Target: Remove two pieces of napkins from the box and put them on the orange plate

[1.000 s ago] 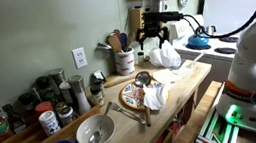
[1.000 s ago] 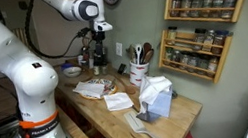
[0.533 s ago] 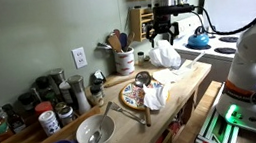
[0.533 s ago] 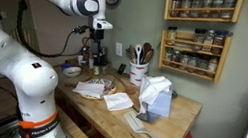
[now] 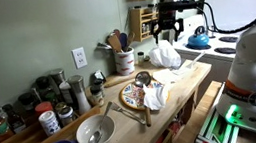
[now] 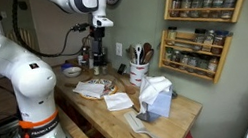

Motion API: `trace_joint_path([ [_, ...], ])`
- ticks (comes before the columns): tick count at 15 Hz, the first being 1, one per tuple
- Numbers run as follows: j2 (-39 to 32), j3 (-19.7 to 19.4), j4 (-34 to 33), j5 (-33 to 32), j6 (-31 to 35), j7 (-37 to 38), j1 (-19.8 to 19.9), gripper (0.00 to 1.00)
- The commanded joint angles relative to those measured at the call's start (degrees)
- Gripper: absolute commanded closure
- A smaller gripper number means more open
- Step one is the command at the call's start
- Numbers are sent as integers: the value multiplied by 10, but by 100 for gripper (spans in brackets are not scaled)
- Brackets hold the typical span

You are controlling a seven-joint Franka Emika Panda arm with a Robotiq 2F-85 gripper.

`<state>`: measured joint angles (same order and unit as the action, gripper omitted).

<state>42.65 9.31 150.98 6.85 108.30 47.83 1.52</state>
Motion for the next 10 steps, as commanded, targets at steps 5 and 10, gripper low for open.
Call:
trace_joint_path([
  [5, -144, 11, -27, -51, 110, 142, 101, 0],
  [10, -251, -8, -58, -86, 218, 278, 138, 0],
])
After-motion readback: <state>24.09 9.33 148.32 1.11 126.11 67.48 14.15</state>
